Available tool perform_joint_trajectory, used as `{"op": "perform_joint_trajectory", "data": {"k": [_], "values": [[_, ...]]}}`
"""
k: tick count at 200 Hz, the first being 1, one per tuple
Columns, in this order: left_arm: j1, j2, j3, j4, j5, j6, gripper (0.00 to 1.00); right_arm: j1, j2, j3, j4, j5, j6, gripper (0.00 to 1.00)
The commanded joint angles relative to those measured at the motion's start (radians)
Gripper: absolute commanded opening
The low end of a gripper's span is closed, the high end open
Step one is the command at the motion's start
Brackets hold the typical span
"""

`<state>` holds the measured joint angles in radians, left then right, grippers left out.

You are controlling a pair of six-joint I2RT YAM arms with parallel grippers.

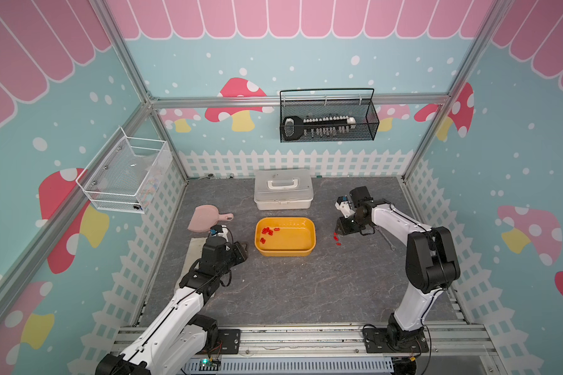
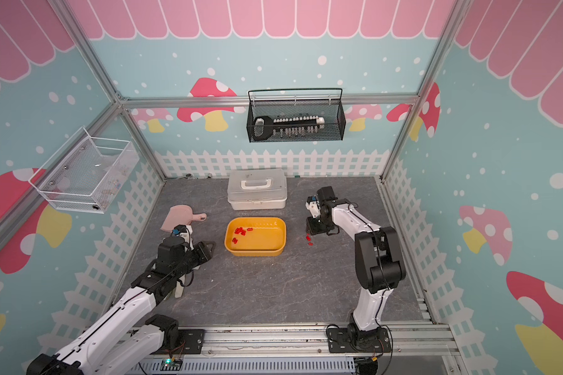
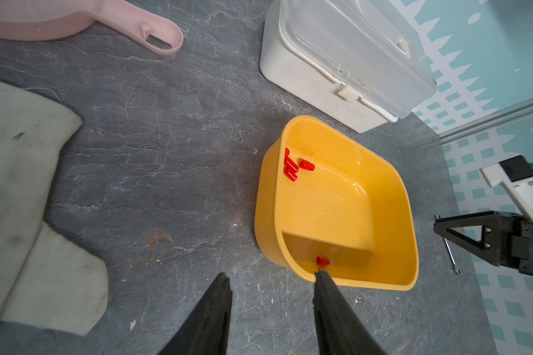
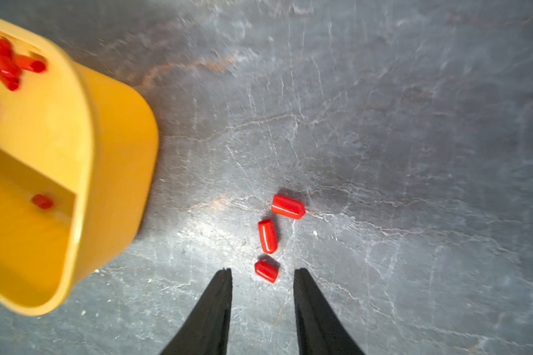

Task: Take the screw protection sleeves out of the storage box
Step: Place the screw protection sleeve at the center of the board, then pick up the screw protection sleeve from the storage box.

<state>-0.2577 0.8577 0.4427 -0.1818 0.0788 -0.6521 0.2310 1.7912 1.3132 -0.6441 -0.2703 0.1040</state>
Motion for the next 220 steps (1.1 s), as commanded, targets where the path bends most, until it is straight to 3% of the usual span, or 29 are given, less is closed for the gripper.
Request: {"op": "perform_joint_trajectory", "data": {"k": [1, 31, 56, 118, 142, 220], "values": [[-0.003, -0.018, -0.016, 0.006, -0.009, -0.014, 0.46, 0.017, -0.082, 0.042, -0.04, -0.064, -0.008, 0.4], [-0.003, -0.011, -0.029, 0.021, -0.011, -0.013, 0.46, 0.104, -0.099, 0.121, -0.07, -0.094, -0.045, 0.41], [-0.003, -0.003, -0.036, 0.032, -0.009, -0.014, 0.46, 0.255, -0.04, 0.249, -0.142, 0.001, -0.119, 0.41], [-0.003, -0.017, -0.041, 0.014, -0.017, 0.001, 0.46, 0.47, 0.258, 0.517, -0.214, 0.186, -0.243, 0.4], [-0.001, -0.013, -0.037, 0.005, -0.024, 0.009, 0.46, 0.506, 0.346, 0.613, -0.235, 0.235, -0.3, 0.4], [-0.002, 0.012, -0.039, 0.012, -0.022, 0.011, 0.46, 0.517, 0.555, 0.855, -0.266, 0.177, -0.355, 0.37]]}}
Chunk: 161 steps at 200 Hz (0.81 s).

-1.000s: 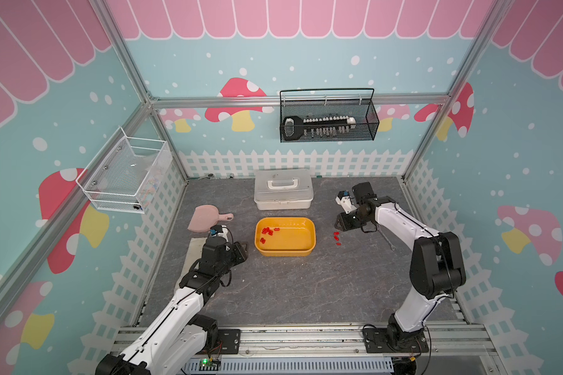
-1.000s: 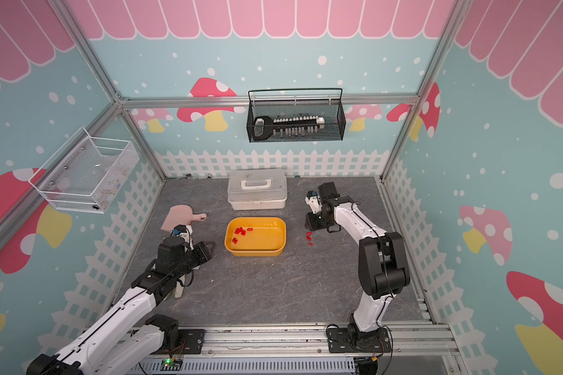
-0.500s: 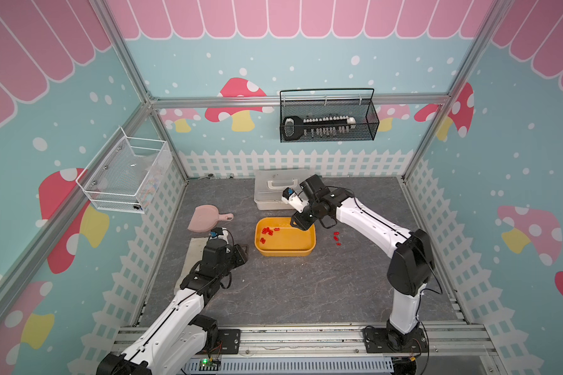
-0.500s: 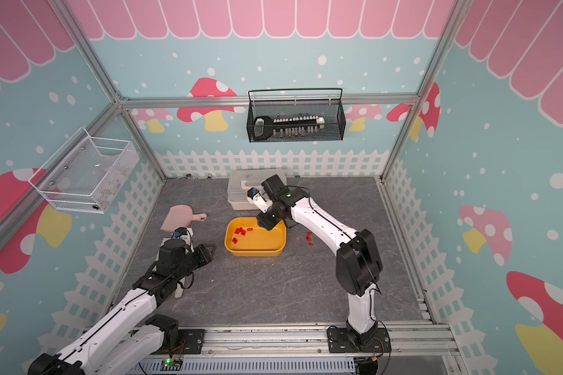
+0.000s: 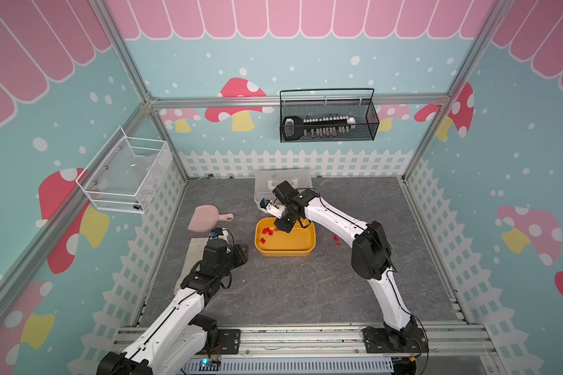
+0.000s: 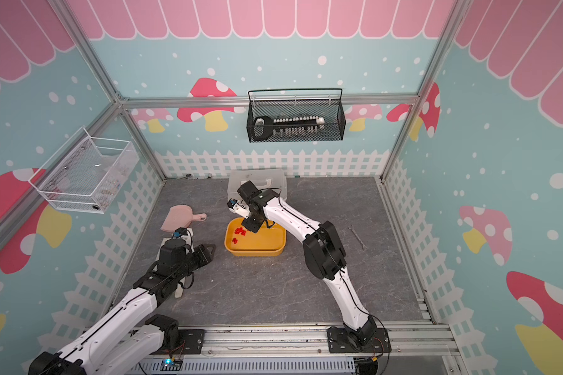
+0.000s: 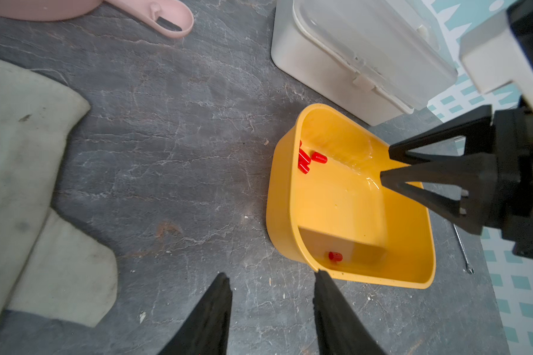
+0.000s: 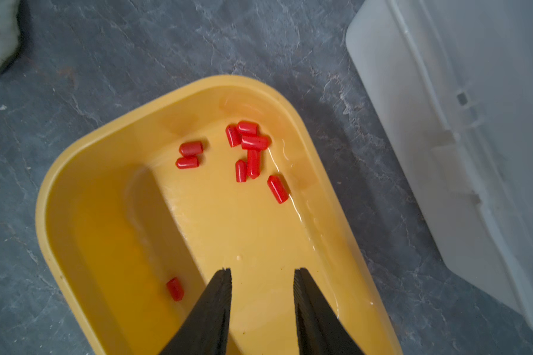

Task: Take the screw protection sleeves out of the storage box
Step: Pick up the screw protection sleeve from the storage box.

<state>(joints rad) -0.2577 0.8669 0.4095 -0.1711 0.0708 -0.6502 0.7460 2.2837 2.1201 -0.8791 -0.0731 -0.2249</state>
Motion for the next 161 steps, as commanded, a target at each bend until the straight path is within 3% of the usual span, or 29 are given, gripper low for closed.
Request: {"op": "perform_joint_trajectory", "data": {"k": [1, 161], "values": [[-0.002, 0.004, -0.006, 0.002, -0.015, 0.009, 0.46, 0.002, 0.064, 0.05, -0.03, -0.019, -0.027, 0.37], [-0.002, 0.103, 0.0, 0.056, -0.01, 0.02, 0.46, 0.001, 0.23, 0.177, 0.015, 0.012, -0.063, 0.3]]}}
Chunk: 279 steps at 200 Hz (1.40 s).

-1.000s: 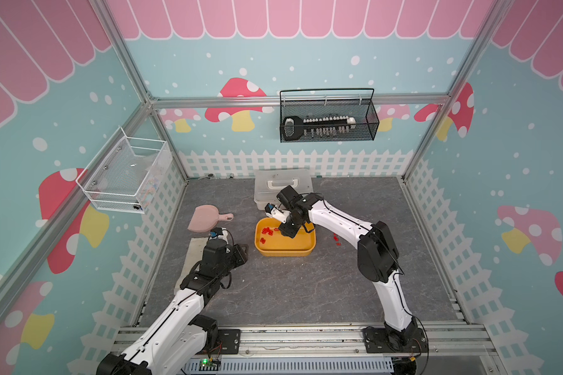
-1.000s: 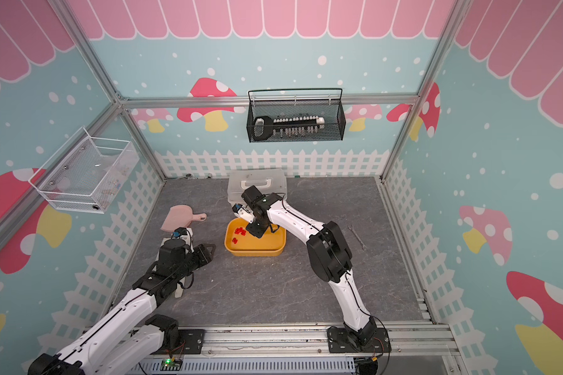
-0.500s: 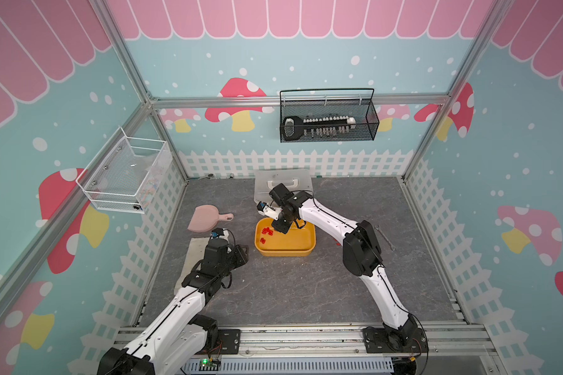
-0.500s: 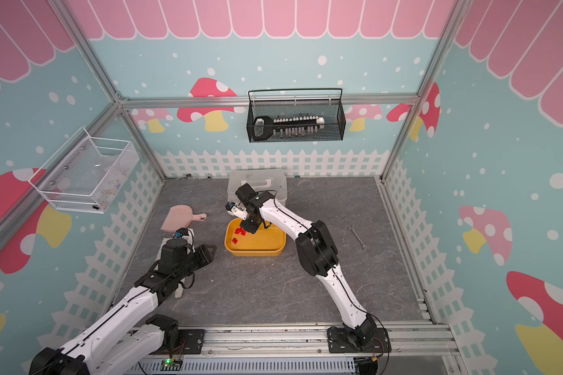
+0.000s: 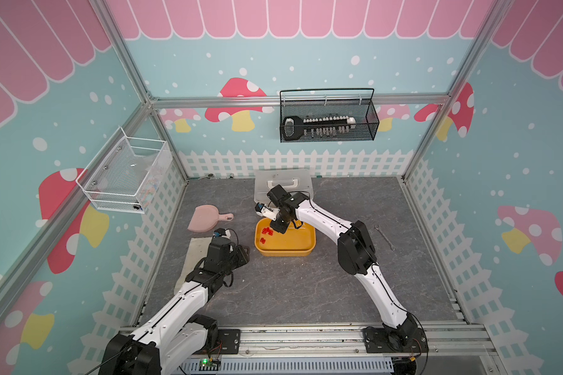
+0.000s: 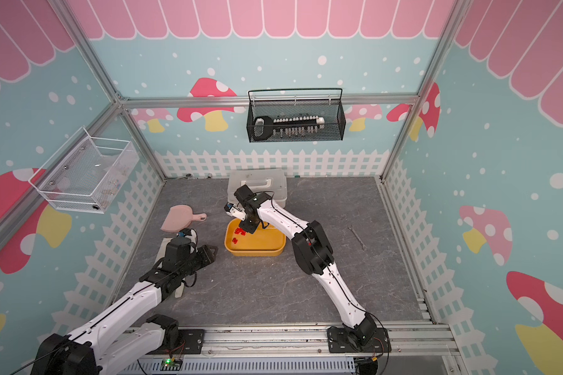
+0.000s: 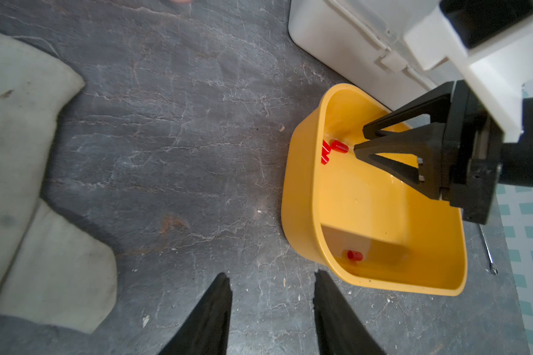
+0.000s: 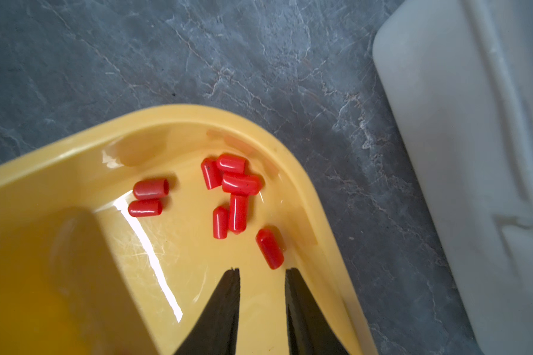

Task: Take the screw protection sleeves out of the storage box
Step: Pick up the screw protection sleeve from the storage box.

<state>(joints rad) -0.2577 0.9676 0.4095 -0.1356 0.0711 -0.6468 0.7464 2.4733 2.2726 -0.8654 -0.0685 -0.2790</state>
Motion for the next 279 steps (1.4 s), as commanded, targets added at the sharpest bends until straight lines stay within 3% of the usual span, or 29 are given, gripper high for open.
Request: {"op": "perform_joint_trajectory", "data": {"k": [1, 138, 279], "values": [[-0.002, 0.003, 0.0, 0.021, -0.01, 0.016, 0.46, 0.001, 0.042, 0.025, 0.001, 0.008, -0.008, 0.3], [-0.002, 0.019, 0.005, 0.021, -0.014, 0.024, 0.46, -0.002, 0.111, 0.041, 0.007, 0.039, -0.003, 0.29], [-0.002, -0.017, 0.016, -0.009, -0.014, 0.024, 0.46, -0.016, 0.044, 0.023, 0.009, -0.026, 0.071, 0.17]]}}
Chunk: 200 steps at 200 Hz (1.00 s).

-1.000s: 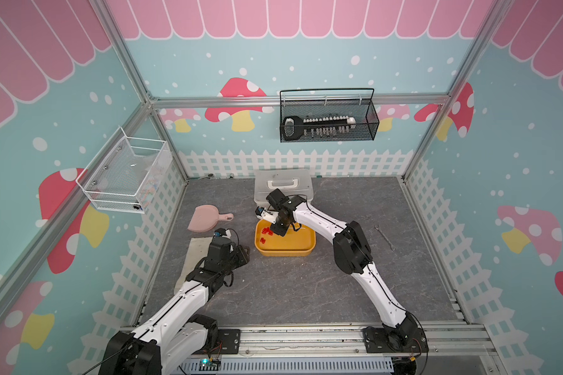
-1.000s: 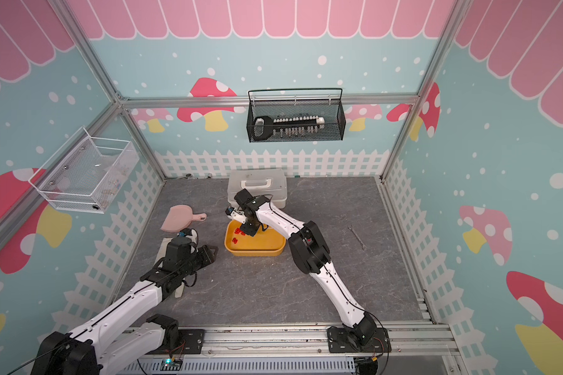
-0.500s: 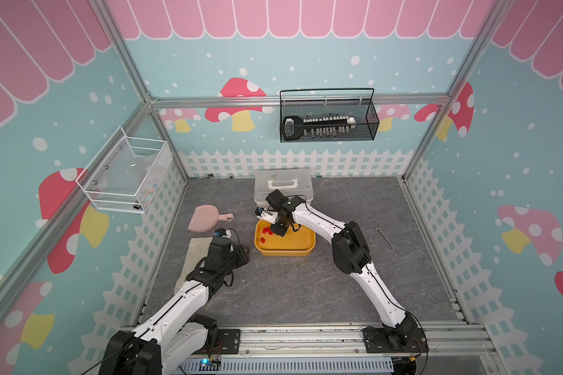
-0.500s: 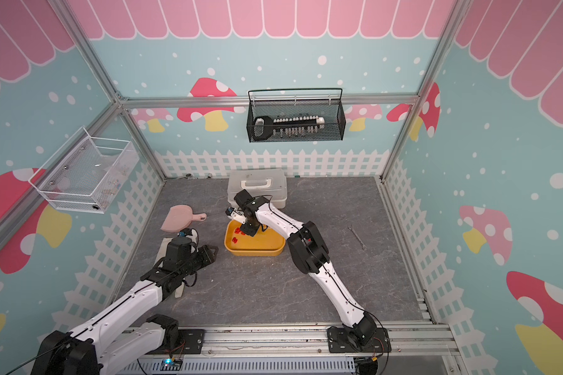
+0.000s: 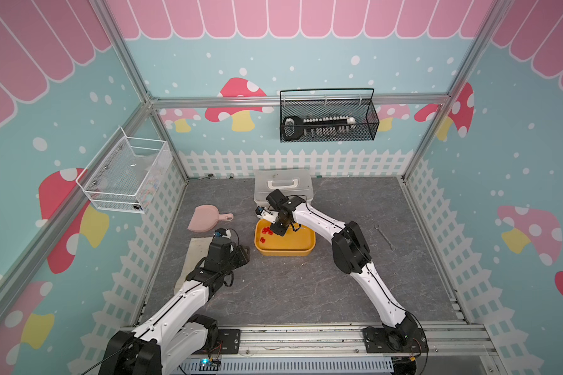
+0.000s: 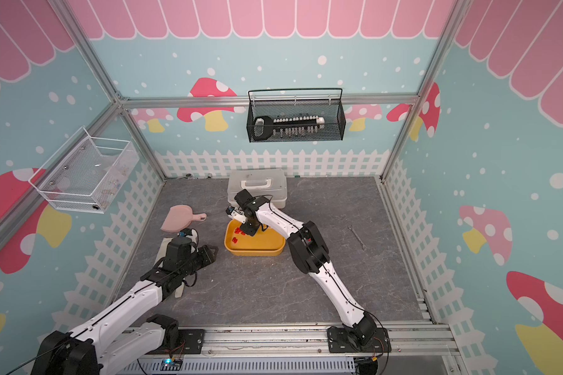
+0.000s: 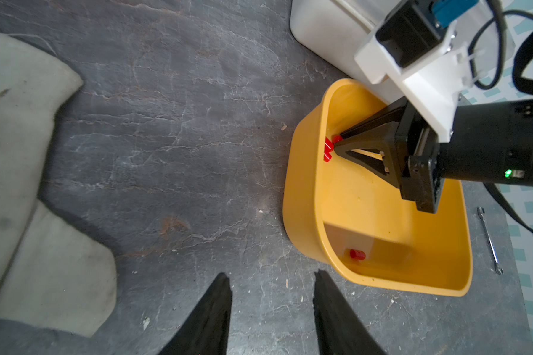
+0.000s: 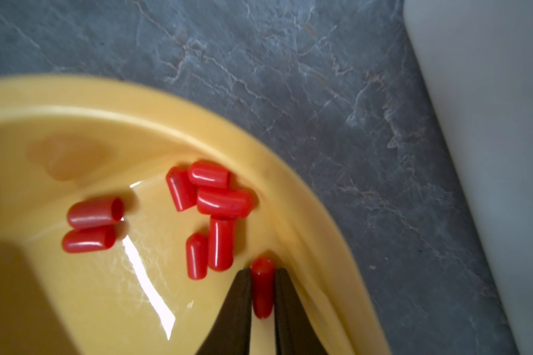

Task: Take the screw protection sleeves out of the storage box
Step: Pick up the screw protection sleeve from the storage box.

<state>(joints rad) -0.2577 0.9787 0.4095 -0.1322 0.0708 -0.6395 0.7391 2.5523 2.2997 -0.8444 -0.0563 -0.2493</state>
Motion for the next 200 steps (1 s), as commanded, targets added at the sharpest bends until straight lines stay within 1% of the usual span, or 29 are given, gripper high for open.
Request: {"op": "perform_joint_trajectory", "data": {"k": [1, 33, 87, 113, 150, 179, 200], "values": [[-0.002, -0.029, 0.017, -0.013, -0.013, 0.017, 0.46, -0.008, -0.037, -0.004, -0.012, -0.04, 0.042, 0.17], [-0.002, -0.046, 0.014, -0.018, -0.013, 0.014, 0.46, -0.028, -0.105, -0.059, 0.007, -0.104, 0.091, 0.17], [-0.002, -0.066, 0.025, -0.028, -0.002, 0.012, 0.46, -0.073, -0.272, -0.242, 0.092, -0.232, 0.195, 0.16], [-0.002, -0.083, 0.026, -0.042, 0.0, 0.011, 0.46, -0.11, -0.359, -0.352, 0.158, -0.334, 0.275, 0.16], [-0.002, -0.11, 0.028, -0.058, 0.008, 0.003, 0.46, -0.189, -0.474, -0.525, 0.28, -0.475, 0.435, 0.16], [-0.002, -0.121, 0.043, -0.068, 0.021, -0.002, 0.46, -0.252, -0.569, -0.675, 0.378, -0.54, 0.527, 0.16], [-0.002, -0.127, 0.049, -0.072, 0.032, -0.005, 0.46, -0.294, -0.64, -0.782, 0.433, -0.564, 0.572, 0.16]]}}
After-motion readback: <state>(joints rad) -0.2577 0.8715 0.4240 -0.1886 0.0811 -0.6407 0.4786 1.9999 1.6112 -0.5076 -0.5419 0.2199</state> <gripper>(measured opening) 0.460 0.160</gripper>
